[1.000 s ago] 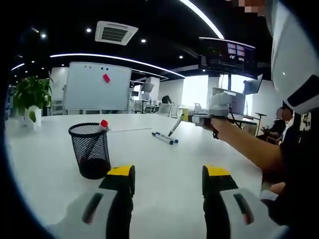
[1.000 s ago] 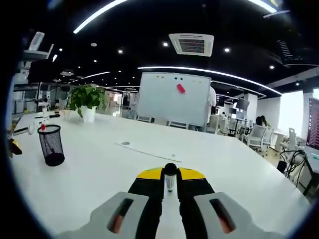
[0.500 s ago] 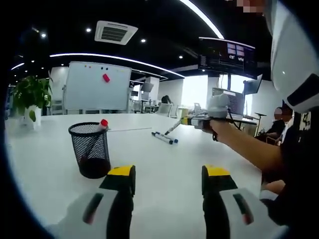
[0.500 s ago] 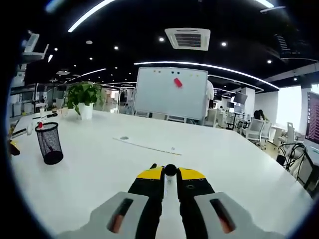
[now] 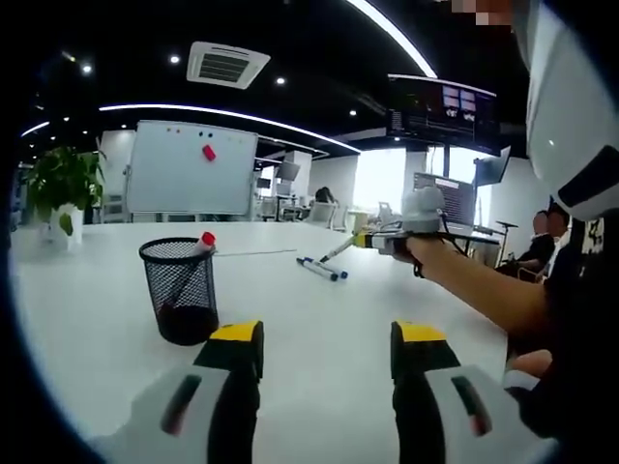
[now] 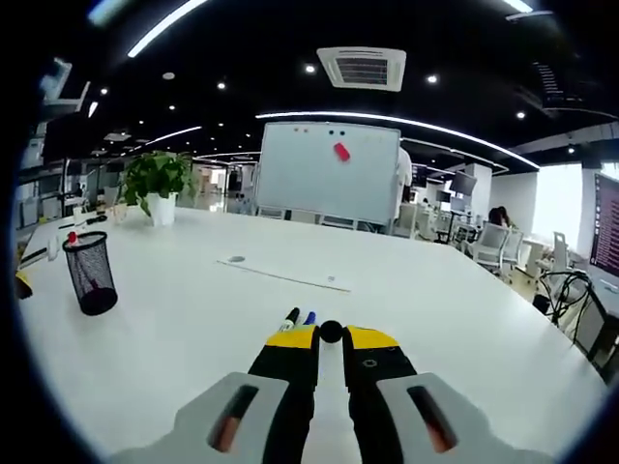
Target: Pick up the whiteboard markers from the pen holder and place them facing the whiteboard neatly
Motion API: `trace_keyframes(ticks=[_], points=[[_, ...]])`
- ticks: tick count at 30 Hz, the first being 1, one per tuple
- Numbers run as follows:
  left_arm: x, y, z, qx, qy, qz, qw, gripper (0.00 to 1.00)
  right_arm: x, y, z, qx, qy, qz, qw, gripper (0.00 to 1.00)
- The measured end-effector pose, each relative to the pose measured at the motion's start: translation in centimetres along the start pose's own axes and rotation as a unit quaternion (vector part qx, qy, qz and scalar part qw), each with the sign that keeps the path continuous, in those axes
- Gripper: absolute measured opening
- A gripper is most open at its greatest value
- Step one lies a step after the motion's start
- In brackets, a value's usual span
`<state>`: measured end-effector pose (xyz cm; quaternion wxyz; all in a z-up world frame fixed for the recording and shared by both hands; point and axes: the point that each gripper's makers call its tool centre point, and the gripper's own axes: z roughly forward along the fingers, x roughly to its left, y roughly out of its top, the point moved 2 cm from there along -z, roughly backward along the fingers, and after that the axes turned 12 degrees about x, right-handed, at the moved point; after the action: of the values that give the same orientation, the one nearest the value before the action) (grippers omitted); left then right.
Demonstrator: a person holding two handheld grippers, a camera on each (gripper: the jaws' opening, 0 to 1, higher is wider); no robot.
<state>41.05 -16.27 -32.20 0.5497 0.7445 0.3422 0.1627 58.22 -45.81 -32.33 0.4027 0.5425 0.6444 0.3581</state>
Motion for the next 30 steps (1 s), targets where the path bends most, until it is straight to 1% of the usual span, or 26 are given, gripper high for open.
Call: trace_keyframes(ticks=[7, 14, 22, 30], points=[[0.0, -0.2, -0.1, 0.0, 0.001, -0.006, 1.0, 0.54, 0.0, -0.4, 0.1, 0.006, -0.002, 0.004, 1.0, 0.13], [0.0, -0.2, -0.2, -0.002, 0.002, -0.006, 1.0, 0.54, 0.1, -1.2, 0.5, 0.02, 0.004, 0.023, 0.9995, 0.13], [0.1, -0.4, -0.3, 0.001, 0.002, -0.003, 1.0, 0.54, 0.3, -1.7, 0.6, 0.03, 0.001, 0.035, 0.9989, 0.13], [0.1, -0.6, -0.3, 0.001, -0.001, -0.004, 1.0, 0.54, 0.3, -2.5, 0.9, 0.045, -0.002, 0.033, 0.9985, 0.13]])
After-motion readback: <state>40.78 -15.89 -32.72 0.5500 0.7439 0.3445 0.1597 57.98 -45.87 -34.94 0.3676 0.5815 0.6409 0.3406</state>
